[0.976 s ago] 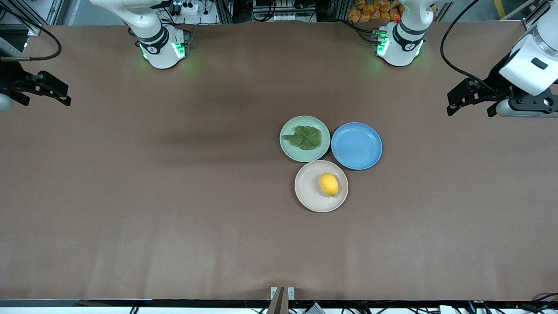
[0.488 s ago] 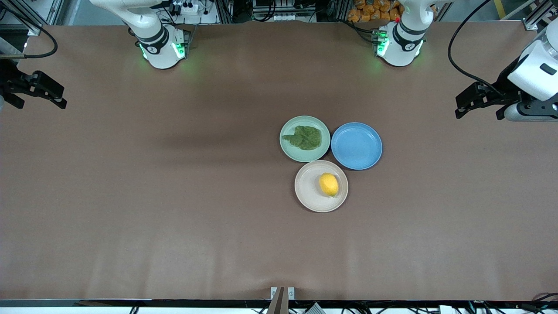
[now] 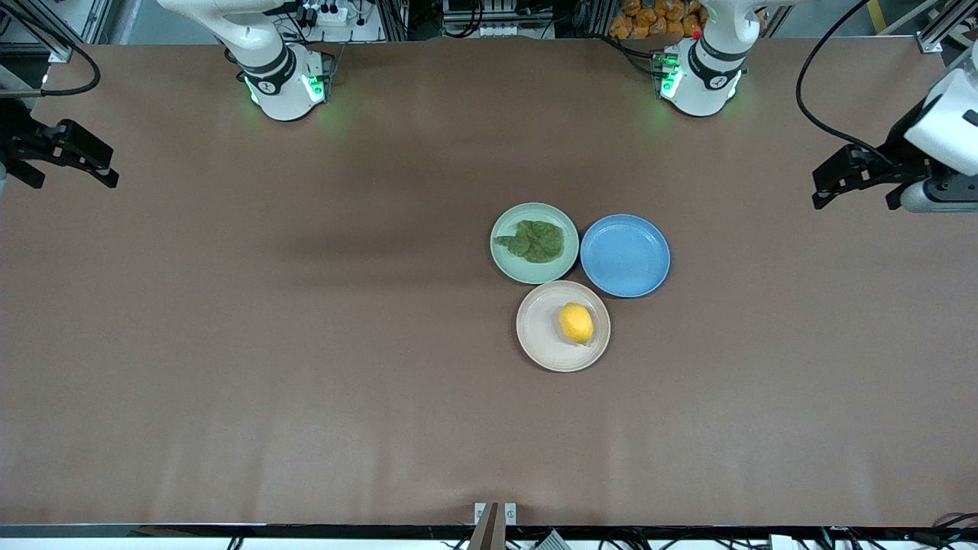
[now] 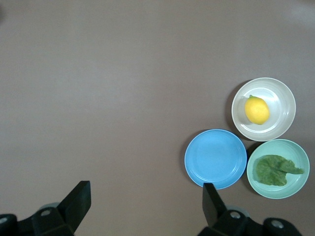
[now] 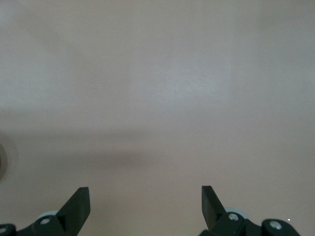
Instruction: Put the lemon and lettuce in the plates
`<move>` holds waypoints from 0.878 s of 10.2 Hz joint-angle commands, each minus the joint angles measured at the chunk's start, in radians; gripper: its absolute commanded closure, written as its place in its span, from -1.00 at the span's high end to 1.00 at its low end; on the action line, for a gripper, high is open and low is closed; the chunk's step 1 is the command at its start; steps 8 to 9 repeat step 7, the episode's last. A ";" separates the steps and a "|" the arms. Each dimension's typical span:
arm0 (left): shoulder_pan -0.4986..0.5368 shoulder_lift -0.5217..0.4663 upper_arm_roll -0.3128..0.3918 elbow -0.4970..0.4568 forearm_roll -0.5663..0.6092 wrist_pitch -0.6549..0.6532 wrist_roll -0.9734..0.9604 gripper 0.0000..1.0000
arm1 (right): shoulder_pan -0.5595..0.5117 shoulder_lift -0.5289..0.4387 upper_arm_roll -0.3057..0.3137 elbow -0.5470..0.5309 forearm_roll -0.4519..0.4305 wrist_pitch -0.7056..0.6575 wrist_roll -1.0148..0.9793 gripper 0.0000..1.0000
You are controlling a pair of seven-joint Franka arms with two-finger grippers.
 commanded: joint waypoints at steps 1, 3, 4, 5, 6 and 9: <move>-0.006 0.002 0.009 0.022 0.015 -0.022 0.020 1.00 | -0.009 -0.022 0.005 -0.013 0.017 -0.005 -0.012 1.00; -0.006 0.002 0.008 0.022 0.014 -0.022 0.021 1.00 | -0.009 -0.022 0.005 -0.016 0.017 -0.006 -0.012 1.00; -0.005 0.002 0.008 0.020 0.012 -0.022 0.023 1.00 | -0.009 -0.022 0.005 -0.017 0.019 -0.006 -0.012 1.00; -0.003 0.002 0.008 0.020 0.009 -0.024 0.023 1.00 | -0.009 -0.023 0.005 -0.020 0.019 -0.006 -0.012 1.00; -0.003 0.000 0.006 0.022 0.009 -0.022 0.021 1.00 | -0.009 -0.023 0.005 -0.020 0.019 -0.006 -0.012 1.00; -0.003 -0.001 0.006 0.022 0.009 -0.024 0.021 1.00 | -0.009 -0.023 0.005 -0.020 0.020 -0.006 -0.012 1.00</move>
